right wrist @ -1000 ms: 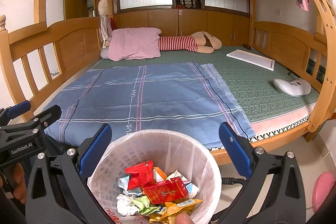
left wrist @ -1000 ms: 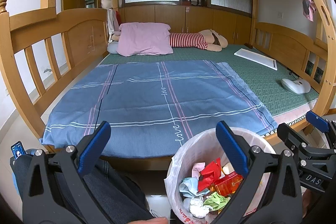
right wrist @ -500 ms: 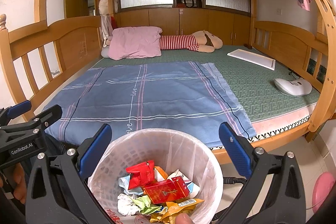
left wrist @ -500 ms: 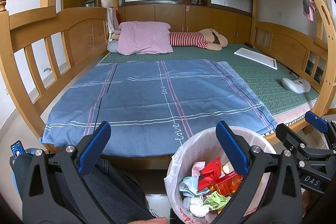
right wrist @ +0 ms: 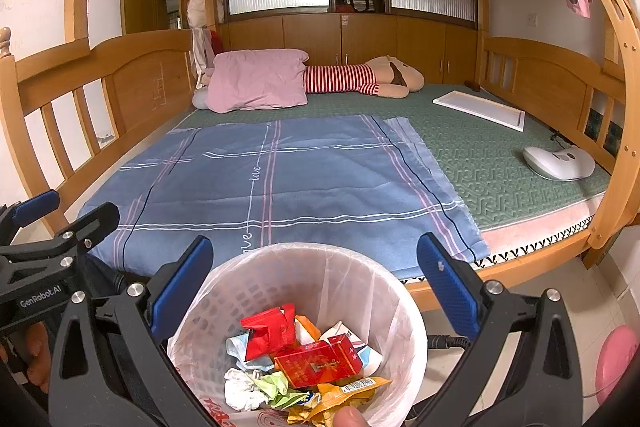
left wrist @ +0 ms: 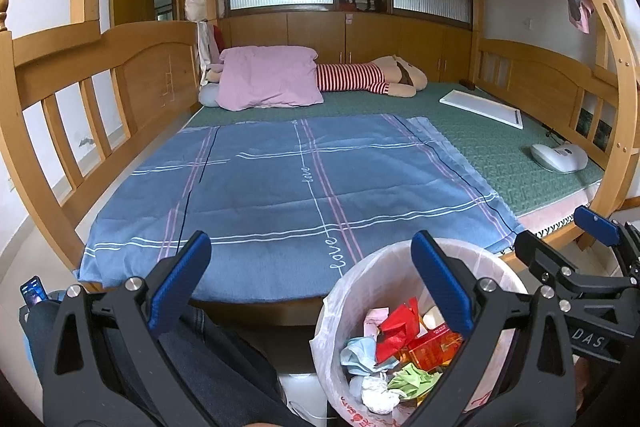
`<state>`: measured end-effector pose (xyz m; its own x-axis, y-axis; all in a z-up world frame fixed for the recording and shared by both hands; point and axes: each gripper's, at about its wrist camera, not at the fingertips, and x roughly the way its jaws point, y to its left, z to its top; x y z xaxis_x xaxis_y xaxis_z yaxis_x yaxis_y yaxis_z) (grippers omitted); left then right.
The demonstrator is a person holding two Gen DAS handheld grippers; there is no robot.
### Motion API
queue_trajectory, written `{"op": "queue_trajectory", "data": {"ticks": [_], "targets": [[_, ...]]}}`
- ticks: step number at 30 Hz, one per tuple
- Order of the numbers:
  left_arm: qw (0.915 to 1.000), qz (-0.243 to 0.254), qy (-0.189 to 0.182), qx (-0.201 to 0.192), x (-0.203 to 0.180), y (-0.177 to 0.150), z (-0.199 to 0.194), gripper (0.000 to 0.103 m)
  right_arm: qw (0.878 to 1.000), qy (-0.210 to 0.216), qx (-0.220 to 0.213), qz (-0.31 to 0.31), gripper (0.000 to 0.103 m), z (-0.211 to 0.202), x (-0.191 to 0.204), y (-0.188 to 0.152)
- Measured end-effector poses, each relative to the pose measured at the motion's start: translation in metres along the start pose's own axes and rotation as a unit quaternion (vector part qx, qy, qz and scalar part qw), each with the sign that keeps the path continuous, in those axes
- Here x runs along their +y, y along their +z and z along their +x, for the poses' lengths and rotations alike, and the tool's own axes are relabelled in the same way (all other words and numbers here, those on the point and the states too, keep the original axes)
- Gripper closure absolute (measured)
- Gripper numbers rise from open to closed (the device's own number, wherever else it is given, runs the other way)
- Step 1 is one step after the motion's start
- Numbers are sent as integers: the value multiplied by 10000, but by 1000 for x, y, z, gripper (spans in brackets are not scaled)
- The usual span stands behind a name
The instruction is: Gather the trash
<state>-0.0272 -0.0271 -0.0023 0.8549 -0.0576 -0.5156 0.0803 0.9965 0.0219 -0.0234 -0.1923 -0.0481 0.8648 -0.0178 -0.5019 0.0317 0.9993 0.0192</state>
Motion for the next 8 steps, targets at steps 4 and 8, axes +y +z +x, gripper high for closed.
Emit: {"op": "queue_trajectory", "data": {"ticks": [4, 8], "targets": [[10000, -51, 1, 61, 1, 0, 3, 3, 10000, 4, -1, -1, 3, 0, 0, 0], [9999, -61, 27, 103, 1, 0, 4, 3, 10000, 3, 10, 0, 3, 1, 0, 0]]}}
